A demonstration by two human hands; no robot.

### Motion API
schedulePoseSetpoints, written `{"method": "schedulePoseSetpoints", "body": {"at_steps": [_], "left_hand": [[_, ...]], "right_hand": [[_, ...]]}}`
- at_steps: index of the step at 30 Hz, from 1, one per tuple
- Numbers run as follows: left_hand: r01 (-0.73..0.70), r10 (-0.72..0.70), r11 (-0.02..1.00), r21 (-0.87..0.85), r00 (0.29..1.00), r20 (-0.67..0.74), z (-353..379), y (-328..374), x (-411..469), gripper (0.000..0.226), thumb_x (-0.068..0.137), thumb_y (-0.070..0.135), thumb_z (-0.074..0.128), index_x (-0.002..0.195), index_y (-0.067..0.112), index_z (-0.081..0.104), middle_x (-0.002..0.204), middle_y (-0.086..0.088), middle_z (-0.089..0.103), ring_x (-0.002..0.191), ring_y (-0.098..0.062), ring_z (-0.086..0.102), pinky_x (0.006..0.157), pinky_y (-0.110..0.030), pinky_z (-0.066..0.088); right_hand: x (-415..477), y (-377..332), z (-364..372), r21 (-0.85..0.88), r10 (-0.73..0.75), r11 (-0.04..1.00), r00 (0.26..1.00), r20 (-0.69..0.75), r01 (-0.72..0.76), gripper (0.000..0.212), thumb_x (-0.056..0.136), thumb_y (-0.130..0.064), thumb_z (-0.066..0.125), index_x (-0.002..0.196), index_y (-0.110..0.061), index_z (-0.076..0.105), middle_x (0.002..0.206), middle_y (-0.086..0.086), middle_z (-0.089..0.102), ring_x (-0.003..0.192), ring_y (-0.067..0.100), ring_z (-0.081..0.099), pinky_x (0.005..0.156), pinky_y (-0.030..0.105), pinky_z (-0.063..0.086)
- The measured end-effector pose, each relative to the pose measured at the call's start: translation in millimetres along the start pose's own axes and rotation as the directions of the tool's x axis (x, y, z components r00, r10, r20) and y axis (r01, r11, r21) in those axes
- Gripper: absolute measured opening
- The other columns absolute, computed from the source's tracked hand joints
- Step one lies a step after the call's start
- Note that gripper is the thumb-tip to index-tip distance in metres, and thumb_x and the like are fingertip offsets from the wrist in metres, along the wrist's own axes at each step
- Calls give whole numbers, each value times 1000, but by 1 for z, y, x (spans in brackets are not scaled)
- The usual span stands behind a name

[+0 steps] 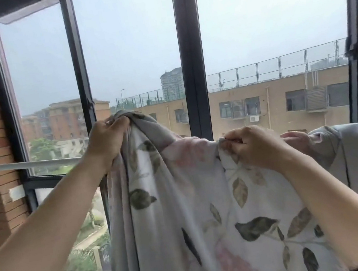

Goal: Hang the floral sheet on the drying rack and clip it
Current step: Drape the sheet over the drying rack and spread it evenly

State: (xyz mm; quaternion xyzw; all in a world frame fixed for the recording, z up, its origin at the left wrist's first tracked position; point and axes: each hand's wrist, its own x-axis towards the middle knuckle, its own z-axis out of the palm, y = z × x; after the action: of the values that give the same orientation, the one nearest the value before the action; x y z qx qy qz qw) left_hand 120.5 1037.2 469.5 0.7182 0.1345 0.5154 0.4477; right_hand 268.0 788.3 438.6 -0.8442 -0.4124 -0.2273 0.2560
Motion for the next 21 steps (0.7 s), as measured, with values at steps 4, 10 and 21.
{"method": "schedulePoseSetpoints", "body": {"at_steps": [4, 10, 21], "left_hand": [[-95, 109, 912, 398, 994, -11, 41, 12, 45, 23, 92, 26, 54, 86, 6, 63, 83, -10, 60, 80, -25, 55, 61, -27, 38], [-169, -72, 651, 740, 957, 282, 78, -33, 49, 63, 75, 67, 63, 109, 14, 55, 102, 0, 59, 96, -22, 57, 82, -33, 45], [-261, 67, 638, 725, 956, 286, 65, -30, 35, 30, 88, 48, 59, 78, 20, 64, 94, -2, 70, 83, -21, 60, 70, -28, 45]], "right_hand": [[15, 18, -10, 92, 166, 982, 986, -29, -163, 33, 92, -28, 58, 60, -29, 63, 63, -8, 61, 68, 20, 57, 57, 28, 39], [16, 21, -11, -41, 231, 972, 972, -39, -233, 22, 85, -11, 53, 93, -12, 73, 98, 8, 72, 92, 28, 64, 84, 36, 53], [-1, -18, -1, 9, -28, 1000, 997, -68, 29, 38, 89, -43, 62, 119, -22, 66, 119, -3, 68, 108, 16, 63, 92, 31, 47]]}}
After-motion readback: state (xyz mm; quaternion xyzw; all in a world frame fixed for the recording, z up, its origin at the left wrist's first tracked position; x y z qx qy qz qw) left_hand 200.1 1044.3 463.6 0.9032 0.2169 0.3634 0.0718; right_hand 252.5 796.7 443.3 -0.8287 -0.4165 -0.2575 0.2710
